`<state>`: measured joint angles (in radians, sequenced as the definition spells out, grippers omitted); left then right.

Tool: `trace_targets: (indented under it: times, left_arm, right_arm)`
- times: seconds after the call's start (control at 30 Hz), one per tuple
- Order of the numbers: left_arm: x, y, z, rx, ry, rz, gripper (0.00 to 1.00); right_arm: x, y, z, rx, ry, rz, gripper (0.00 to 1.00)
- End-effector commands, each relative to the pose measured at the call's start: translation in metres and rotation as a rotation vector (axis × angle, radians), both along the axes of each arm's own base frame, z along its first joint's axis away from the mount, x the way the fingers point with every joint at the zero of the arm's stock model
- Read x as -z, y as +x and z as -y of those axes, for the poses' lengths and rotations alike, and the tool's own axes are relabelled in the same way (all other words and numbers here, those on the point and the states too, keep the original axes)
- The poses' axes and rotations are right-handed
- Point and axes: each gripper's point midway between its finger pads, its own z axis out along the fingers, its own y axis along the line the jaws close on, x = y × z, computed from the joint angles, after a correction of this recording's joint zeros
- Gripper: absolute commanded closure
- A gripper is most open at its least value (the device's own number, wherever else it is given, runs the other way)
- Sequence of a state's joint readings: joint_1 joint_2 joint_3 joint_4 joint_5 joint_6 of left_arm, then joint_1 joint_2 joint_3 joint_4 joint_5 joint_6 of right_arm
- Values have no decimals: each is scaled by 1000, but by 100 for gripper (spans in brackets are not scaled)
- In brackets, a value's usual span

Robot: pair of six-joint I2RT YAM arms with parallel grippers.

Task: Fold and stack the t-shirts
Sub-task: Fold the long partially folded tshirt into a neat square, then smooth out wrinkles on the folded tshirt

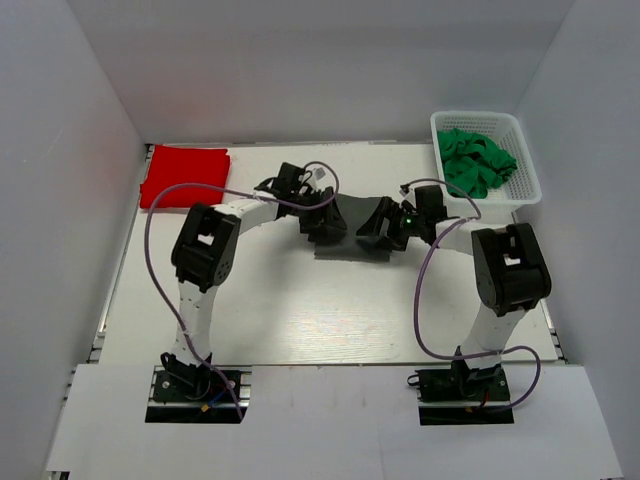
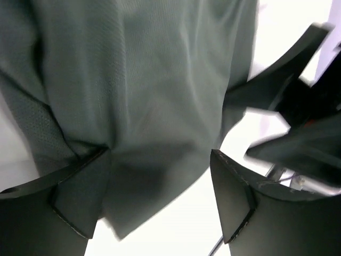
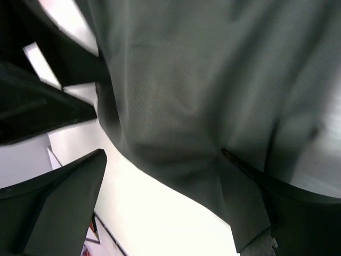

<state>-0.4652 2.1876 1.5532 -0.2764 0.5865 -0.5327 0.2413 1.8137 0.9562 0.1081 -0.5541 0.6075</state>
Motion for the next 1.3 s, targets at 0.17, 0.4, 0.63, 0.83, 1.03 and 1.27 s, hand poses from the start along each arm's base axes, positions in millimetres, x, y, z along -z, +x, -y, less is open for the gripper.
trace_targets:
  times: [0.17, 0.4, 0.63, 0.83, 1.03, 1.27]
  left_arm:
    - [15, -90, -50, 18, 143, -128, 17]
    - [-63, -89, -58, -34, 109, 61, 13]
    - [-108, -53, -32, -58, 6, 183, 9]
    - [-91, -8, -15, -62, -27, 198, 9]
    - [-34, 15, -25, -103, 106, 128, 11]
    - [-2, 7, -34, -77, 131, 129, 11]
  right_arm:
    - [15, -68, 8, -38, 14, -59, 10]
    - [-62, -79, 7, -128, -43, 142, 10]
    - [-129, -82, -28, -294, 79, 360, 10]
    - [-138, -81, -37, -312, 78, 451, 10]
    - [-129, -78, -46, -337, 105, 417, 10]
    - [-108, -92, -67, -496, 50, 456, 10]
